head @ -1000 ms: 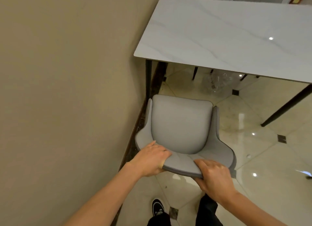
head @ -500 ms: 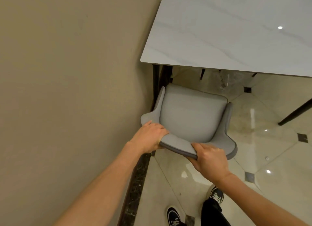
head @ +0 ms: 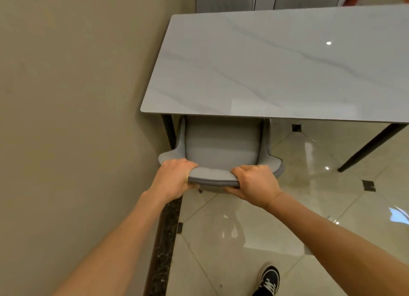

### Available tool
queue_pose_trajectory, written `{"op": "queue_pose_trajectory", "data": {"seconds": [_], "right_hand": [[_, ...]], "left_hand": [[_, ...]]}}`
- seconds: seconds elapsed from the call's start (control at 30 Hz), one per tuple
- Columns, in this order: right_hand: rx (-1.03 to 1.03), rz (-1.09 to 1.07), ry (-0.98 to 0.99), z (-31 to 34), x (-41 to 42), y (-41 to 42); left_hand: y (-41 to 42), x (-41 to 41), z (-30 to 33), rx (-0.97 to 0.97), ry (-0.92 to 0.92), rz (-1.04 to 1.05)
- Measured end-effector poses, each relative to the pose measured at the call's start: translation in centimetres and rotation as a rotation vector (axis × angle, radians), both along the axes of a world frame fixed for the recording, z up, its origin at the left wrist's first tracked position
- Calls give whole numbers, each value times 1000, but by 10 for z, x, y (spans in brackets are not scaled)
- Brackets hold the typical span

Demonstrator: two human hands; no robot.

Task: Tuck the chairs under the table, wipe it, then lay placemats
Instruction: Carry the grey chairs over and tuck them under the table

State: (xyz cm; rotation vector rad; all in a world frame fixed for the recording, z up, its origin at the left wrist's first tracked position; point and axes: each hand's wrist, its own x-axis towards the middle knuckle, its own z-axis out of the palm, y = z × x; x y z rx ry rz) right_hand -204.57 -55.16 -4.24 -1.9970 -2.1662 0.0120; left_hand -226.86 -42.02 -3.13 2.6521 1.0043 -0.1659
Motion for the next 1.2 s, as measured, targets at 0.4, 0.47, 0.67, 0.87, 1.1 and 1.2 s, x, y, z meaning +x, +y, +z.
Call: {"op": "queue_pose_trajectory", "data": {"seconds": [0.4, 0.47, 0.67, 0.87, 1.1, 1.2], "right_hand": [[-121, 92, 37, 12, 70, 82], [-156, 93, 44, 15, 74, 89], [-199, 94, 83, 18, 73, 97], [-253, 36, 142, 26, 69, 100], [-332, 24, 187, 35, 70, 96], [-361, 3, 201, 36, 87, 82]], "left_hand": [[61, 63, 6, -79, 25, 83], [70, 64, 7, -91, 28, 81], [81, 61, 9, -134, 31, 69], [85, 64, 19, -157, 35, 70], [79, 71, 30, -189, 197, 115], [77, 92, 46, -223, 430, 101]]}}
